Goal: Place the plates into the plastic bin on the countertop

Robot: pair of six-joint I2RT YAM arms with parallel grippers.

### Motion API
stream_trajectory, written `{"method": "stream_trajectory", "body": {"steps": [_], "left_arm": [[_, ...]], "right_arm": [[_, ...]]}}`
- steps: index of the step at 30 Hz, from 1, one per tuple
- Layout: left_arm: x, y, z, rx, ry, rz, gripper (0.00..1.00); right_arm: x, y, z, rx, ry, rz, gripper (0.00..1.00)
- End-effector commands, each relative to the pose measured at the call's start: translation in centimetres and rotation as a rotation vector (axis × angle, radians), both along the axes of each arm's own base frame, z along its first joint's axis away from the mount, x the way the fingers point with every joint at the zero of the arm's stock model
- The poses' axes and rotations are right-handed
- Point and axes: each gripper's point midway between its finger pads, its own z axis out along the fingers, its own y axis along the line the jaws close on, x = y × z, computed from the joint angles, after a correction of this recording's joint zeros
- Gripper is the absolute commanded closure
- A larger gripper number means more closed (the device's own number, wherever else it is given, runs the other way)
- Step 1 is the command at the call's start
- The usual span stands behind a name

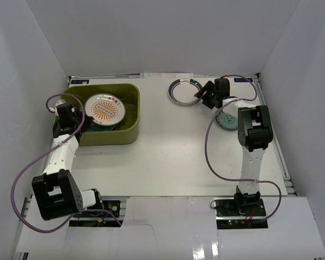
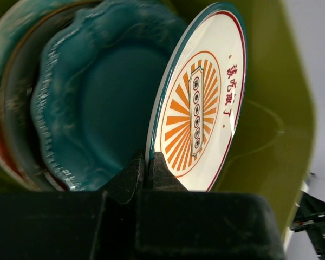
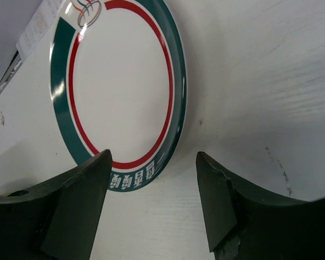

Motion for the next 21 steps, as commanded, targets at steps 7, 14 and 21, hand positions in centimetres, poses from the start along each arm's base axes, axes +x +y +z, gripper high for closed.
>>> {"method": "stream_trajectory", "body": {"steps": [7,14,21], "left_arm": [[-2.1,1.4,-2.8,0.093,0.099,0.029,0.86],[-2.7,2.8,-1.7,0.168,0.094,0.072,0.02],[-1.4,1.6,2.7,0.163,-0.043,0.002,0.02]], "right_arm": [[3.0,0.8,-2.0,0.107,-0.015,-0.054,0.37],[3.3,1.3,-3.7,0.167,0.000,-0.060,0.64],[2.6,-0.6,2.9,0.221,-0.169,-0.083,0.92]]}}
